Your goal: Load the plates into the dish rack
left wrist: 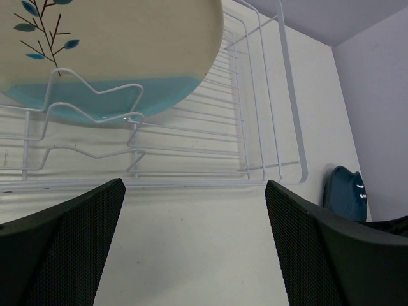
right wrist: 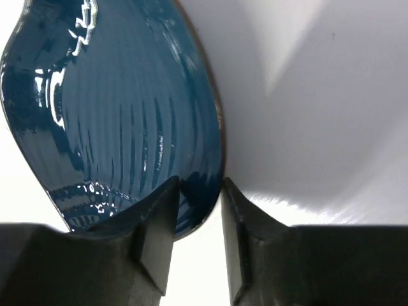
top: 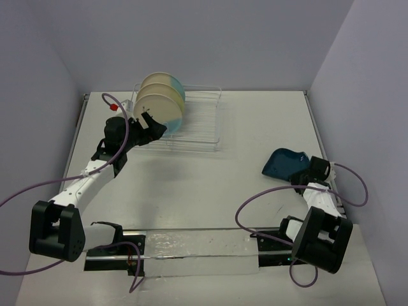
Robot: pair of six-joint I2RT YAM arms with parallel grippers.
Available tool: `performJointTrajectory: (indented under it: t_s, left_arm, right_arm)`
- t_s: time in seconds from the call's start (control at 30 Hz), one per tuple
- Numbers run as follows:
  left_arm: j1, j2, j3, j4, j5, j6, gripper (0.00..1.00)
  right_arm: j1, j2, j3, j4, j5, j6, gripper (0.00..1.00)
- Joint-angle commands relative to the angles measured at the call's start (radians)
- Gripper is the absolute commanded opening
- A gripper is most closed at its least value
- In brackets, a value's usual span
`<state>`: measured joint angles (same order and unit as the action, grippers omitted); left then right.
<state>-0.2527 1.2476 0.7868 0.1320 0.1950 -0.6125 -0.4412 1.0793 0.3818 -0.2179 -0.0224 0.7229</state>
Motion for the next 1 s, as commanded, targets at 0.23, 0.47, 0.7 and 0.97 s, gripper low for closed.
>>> performJointTrajectory:
  t_s: [0.23,0.47,0.7,0.97]
  left_arm:
    - [0.0,-0.017,0.033,0.031,-0.014,0.016,0.99]
    - [0.0,-0.033,0.029,0.032,-0.015,0.014,0.99]
    - [0.0,-0.036,0.026,0.037,-0.039,-0.002,0.99]
    - [0.0,-0.04,0.023,0.037,-0.085,-0.052,0.99]
  right_arm:
    - [-0.008,-0.043,-0.038,0.015,0.038,0.042,0.0]
    - [-0.005,-0.191,0.054,0.01,0.053,-0.037,0.0]
    - [0.042,-0.371,0.2,0.024,0.101,-0.106,0.0]
    - [0.297,-0.406,0.382,0.105,0.242,-0.265,0.0]
